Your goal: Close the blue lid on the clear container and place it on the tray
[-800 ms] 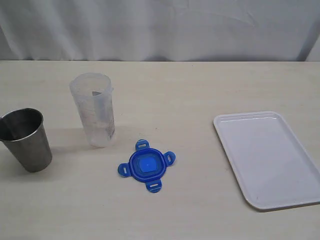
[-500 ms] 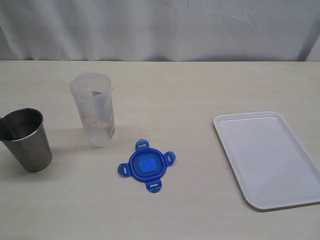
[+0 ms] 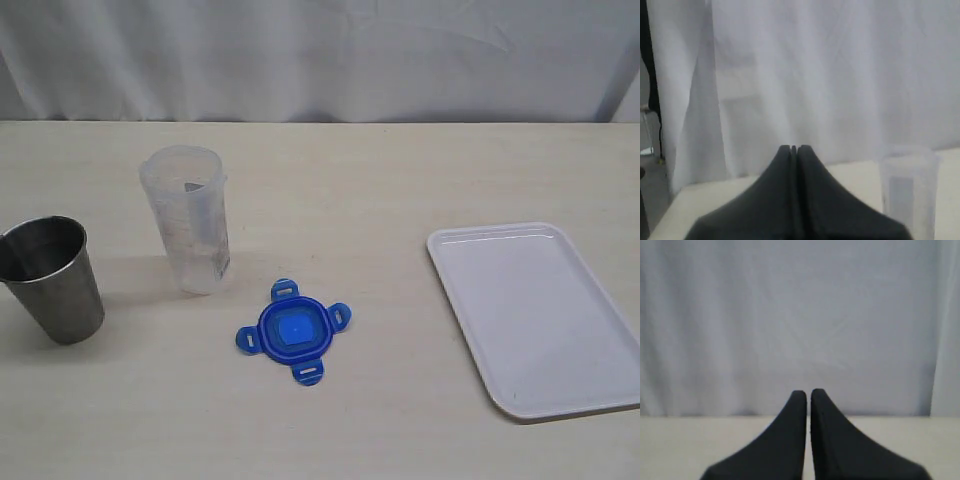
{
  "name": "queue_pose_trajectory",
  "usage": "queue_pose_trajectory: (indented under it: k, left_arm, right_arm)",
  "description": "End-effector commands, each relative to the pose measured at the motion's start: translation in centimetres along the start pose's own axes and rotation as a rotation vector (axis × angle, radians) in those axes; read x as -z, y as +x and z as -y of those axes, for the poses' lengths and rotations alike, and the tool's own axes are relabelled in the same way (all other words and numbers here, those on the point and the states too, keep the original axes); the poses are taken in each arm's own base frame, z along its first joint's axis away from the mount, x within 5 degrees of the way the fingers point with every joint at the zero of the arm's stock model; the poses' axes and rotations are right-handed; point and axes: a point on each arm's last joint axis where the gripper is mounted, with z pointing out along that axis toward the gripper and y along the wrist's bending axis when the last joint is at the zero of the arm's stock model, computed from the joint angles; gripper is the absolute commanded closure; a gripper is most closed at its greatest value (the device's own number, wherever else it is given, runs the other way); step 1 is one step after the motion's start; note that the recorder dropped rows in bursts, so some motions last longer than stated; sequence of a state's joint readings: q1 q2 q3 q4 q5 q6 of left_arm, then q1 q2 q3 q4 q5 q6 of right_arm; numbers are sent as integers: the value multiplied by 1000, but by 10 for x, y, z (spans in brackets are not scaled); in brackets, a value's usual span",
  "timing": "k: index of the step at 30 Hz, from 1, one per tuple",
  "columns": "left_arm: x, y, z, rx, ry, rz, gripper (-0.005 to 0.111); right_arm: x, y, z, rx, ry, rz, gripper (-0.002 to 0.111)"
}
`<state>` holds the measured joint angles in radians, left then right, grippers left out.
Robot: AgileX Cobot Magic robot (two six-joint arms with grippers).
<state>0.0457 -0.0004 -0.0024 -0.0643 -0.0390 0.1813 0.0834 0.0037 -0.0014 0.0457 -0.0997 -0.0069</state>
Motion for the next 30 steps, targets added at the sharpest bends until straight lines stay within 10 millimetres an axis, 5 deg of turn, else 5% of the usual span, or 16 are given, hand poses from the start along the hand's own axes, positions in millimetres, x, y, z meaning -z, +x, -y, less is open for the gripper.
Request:
queue_pose_trajectory:
  k: [1, 9, 11, 16, 18, 30]
  left_arm:
    - [1, -14, -4, 200, -34, 170, 107]
    - [2, -17, -5, 312, -24, 203, 100]
    - [2, -18, -5, 308, -24, 210, 85]
    - [3, -20, -5, 299, -23, 240, 27]
    - [3, -21, -5, 296, -23, 241, 16]
    - [-41, 9, 5, 180, 51, -110, 15]
  right_arm:
    - [4, -24, 1, -113, -3, 276, 104]
    - [9, -38, 0, -197, -41, 434, 104]
    - [10, -41, 0, -237, -55, 468, 104]
    - [5, -40, -4, -249, -103, 420, 104]
    - [2, -47, -8, -240, -133, 405, 104]
    - [-24, -55, -18, -217, -218, 253, 104]
